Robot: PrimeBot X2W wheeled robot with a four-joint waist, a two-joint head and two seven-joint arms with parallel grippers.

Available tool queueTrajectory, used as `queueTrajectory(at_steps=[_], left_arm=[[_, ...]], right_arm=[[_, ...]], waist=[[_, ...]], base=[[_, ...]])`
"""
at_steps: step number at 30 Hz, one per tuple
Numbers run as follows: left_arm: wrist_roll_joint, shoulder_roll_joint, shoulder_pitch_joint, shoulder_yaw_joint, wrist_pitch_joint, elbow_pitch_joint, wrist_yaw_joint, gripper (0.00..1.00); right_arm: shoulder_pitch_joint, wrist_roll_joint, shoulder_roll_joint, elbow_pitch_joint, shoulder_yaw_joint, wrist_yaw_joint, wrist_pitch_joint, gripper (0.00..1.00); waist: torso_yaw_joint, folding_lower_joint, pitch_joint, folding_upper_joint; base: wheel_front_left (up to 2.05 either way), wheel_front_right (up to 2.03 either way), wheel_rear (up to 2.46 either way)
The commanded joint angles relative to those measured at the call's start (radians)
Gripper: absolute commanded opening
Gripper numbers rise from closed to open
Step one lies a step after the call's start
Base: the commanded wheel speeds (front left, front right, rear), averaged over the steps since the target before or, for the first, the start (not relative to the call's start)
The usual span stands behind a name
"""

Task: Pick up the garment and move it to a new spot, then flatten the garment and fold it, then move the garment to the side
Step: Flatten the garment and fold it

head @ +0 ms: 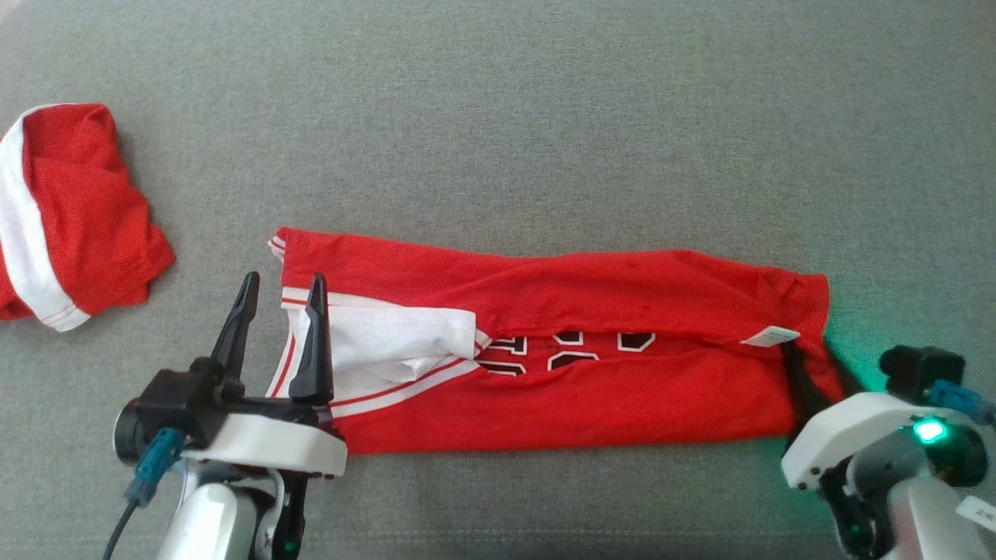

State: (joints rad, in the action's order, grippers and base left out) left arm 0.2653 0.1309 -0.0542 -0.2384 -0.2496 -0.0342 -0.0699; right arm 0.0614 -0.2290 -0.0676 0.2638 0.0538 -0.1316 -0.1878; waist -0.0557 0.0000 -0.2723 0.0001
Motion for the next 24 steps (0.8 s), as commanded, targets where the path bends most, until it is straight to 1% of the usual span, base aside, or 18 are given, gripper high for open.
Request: queueTrajectory(at_steps=[1,7,13,17,18,20,22,24], left_arm=[[-0.008,0.005,-0.035,0.043,-0.012,0.029,0.003,1.00],[-0.017,-0.003,-0.034,0.053,-0.012,0.030,0.010,1.00],[-0.023,-0.009,-0.035,0.061,-0.012,0.027,0.017,1.00],[-0.024,-0.014,-0.032,0.066,-0.012,0.027,0.021,1.00],[-0.024,-0.016,-0.031,0.068,-0.012,0.026,0.023,1.00],[-0.025,-0.019,-0.030,0.069,-0.012,0.025,0.024,1.00],[-0.026,-0.021,-0.028,0.071,-0.012,0.025,0.026,1.00],[-0.027,-0.024,-0.028,0.073,-0.012,0.024,0.028,1.00]], right_arm=[[-0.040,0.000,0.016,0.005,-0.042,0.001,-0.030,0.00],[-0.026,-0.019,0.017,-0.044,-0.018,0.001,0.002,0.00],[0.013,0.009,0.016,-0.101,0.076,0.001,0.009,0.00],[0.019,0.016,-0.009,-0.141,0.153,0.001,-0.020,0.00],[0.018,0.015,-0.030,-0.154,0.191,0.001,-0.035,0.00],[0.016,0.011,-0.044,-0.162,0.226,0.001,-0.048,0.00],[0.017,0.006,-0.054,-0.178,0.241,0.001,-0.059,0.00],[0.022,0.002,-0.055,-0.217,0.223,0.001,-0.071,0.00]], waist=[[0.001,0.0000,0.001,-0.0001],[0.011,0.0000,0.002,-0.0001],[0.019,0.0000,0.006,-0.0001],[0.023,0.0000,0.008,-0.0001],[0.024,0.0000,0.009,-0.0001],[0.025,0.0000,0.012,-0.0001],[0.027,0.0000,0.015,-0.0001],[0.030,0.0000,0.020,-0.0001]], base=[[0.00,0.00,0.00],[0.00,0.00,0.00],[0.00,0.00,0.00],[0.00,0.00,0.00],[0.00,0.00,0.00],[0.00,0.00,0.00],[0.00,0.00,0.00],[0.00,0.00,0.00]])
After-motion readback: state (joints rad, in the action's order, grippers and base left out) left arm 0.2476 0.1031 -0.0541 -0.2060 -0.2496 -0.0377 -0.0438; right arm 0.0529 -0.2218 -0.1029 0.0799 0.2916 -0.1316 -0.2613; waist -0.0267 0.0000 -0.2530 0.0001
